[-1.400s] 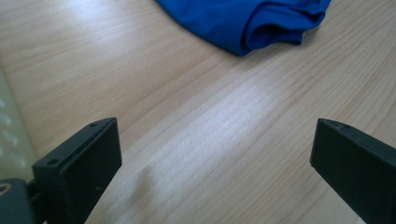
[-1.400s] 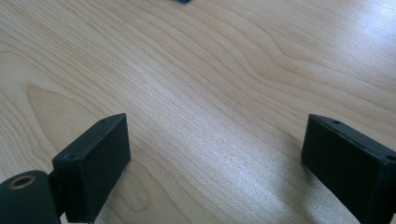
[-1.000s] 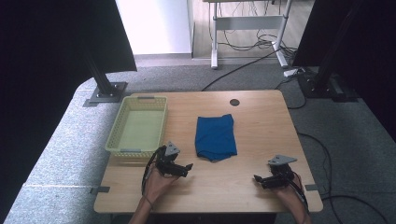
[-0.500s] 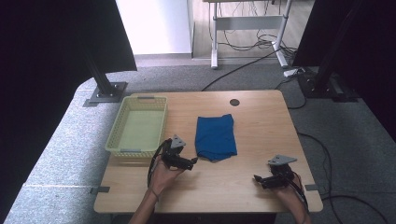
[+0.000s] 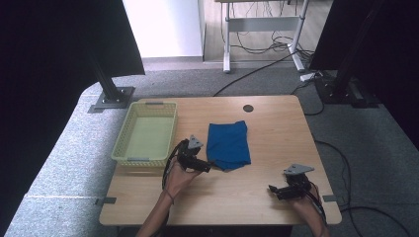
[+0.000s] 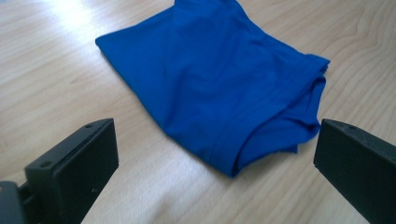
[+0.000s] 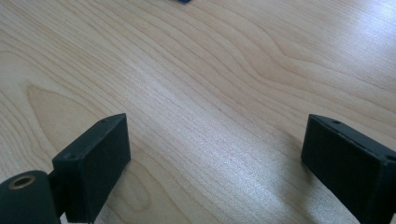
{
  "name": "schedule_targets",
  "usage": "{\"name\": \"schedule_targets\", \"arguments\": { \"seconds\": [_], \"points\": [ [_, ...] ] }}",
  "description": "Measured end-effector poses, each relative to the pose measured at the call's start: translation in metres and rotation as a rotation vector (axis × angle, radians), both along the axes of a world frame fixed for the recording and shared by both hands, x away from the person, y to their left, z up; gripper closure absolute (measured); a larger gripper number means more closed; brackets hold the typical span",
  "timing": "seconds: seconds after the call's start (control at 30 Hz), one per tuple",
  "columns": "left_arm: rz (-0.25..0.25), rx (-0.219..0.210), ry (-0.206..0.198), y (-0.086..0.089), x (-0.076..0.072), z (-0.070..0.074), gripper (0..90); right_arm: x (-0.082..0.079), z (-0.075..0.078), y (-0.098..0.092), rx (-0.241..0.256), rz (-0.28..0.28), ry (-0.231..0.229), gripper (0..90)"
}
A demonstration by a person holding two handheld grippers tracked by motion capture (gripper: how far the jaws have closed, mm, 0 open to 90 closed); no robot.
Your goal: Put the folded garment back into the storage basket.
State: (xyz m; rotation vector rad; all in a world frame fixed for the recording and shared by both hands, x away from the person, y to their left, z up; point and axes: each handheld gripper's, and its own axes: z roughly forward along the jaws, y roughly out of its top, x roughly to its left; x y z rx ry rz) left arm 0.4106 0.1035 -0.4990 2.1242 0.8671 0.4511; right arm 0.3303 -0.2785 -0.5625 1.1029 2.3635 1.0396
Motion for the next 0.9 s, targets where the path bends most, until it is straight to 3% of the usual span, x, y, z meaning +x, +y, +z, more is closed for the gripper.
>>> {"name": "schedule_targets", "arguments": {
  "seconds": [0.9],
  "points": [
    [-0.028, 0.047, 0.023, -0.048, 0.045, -0.015, 0.0, 0.000, 0.000, 0.000, 0.000, 0.001, 0.000, 7.9]
  ]
}}
